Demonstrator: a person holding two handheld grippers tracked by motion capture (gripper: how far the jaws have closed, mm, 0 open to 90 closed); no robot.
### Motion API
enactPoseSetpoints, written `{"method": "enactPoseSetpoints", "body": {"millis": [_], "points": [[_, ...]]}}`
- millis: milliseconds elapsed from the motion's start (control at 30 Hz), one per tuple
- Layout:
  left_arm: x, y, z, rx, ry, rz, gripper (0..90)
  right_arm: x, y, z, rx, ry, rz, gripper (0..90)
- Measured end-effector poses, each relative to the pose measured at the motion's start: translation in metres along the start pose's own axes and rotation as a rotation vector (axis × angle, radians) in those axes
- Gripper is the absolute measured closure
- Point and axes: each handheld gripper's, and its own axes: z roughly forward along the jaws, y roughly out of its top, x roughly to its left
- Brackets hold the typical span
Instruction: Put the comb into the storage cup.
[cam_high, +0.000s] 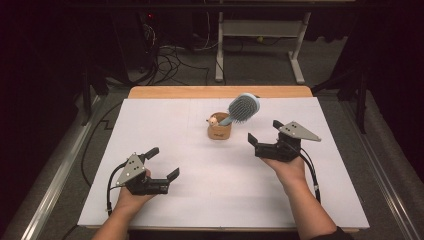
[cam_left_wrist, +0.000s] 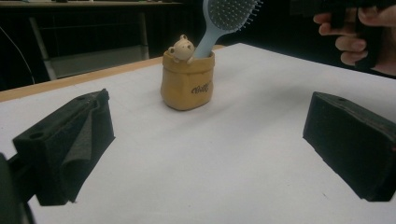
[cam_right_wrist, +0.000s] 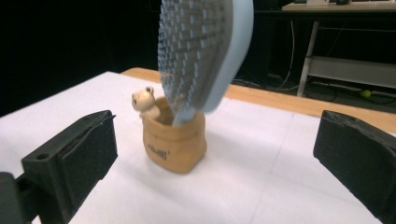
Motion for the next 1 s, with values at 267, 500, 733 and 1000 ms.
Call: {"method": "enactPoseSetpoints", "body": {"millis": [267, 500, 733, 1000], "points": [[0.003, 0.0, -0.001, 0.001, 0.005, -0.004, 3.0, -0.007, -0.027, -0.02, 0.007, -0.01, -0.001, 0.2], [0.003, 0.0, -0.002, -0.001, 0.004, -0.007, 3.2, -0.014, -0.048, -0.046, -0.003, -0.024, -0.005, 0.2], [0.004, 0.0, -0.003, 0.006, 0.005, -0.006, 3.3, -0.017, -0.059, -0.073, -0.02, -0.041, 0.001, 0.1], [0.004, -0.004, -0.011, 0.015, 0.009, -0.011, 3.6, -0.016, -0.065, -0.104, -0.056, -0.049, -0.019, 0.2]]}}
